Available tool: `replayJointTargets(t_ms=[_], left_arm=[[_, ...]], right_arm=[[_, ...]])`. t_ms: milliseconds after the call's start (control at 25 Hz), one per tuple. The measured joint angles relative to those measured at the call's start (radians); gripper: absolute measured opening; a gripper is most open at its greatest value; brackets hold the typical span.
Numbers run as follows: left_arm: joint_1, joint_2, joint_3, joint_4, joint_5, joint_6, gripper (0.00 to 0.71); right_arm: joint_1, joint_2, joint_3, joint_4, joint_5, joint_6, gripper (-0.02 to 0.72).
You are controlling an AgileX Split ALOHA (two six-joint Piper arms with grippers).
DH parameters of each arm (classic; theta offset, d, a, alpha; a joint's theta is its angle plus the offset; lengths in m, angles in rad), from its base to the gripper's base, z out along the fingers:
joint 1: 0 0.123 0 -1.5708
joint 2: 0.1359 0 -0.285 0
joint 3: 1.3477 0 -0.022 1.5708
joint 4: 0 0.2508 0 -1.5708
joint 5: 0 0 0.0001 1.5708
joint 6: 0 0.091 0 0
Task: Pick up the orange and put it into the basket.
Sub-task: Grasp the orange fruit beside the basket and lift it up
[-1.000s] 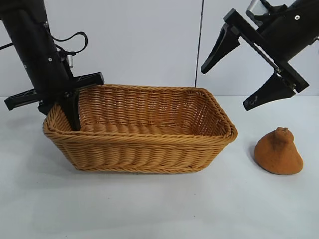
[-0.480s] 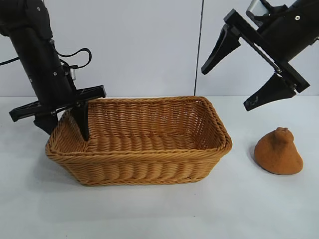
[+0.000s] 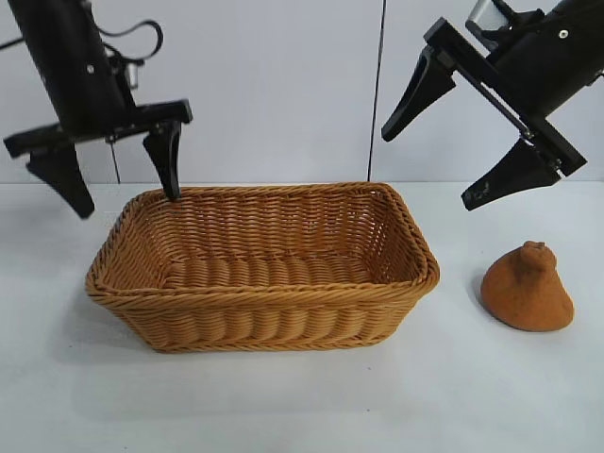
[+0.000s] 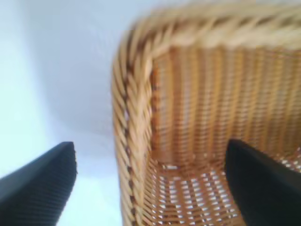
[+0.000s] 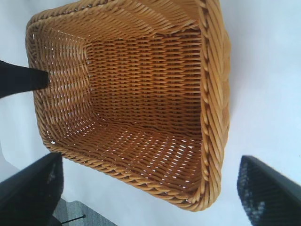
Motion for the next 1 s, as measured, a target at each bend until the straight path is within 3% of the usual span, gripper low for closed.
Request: replayJointTargets(t_ms=[200,320,600,760,1000], left_arm=[[0.023,-0.054,-0.144,0.066,0.005,0.048,0.613],[0.048,-0.055,-0.168,0.082,0.01,0.076,0.613],[0.175,-0.067,-0.164,0.117,0.011,0.089,0.613],[0.211,-0.163,-0.069,0.124,0.01,0.117,0.613],[0.212,-0.427,0.254,0.122,0.01,0.176,0.613]], right_arm=[[0.0,0.0,0.0,0.0,0.0,0.0,0.694],[0.0,0.0,0.0,0.0,0.0,0.0,0.694],[0.0,0.0,0.0,-0.003,0.0,0.0,0.694],[0.0,0.0,0.0,-0.004,0.0,0.0,0.694],[0.0,0.0,0.0,-0.004,0.001,-0.001,0.694]])
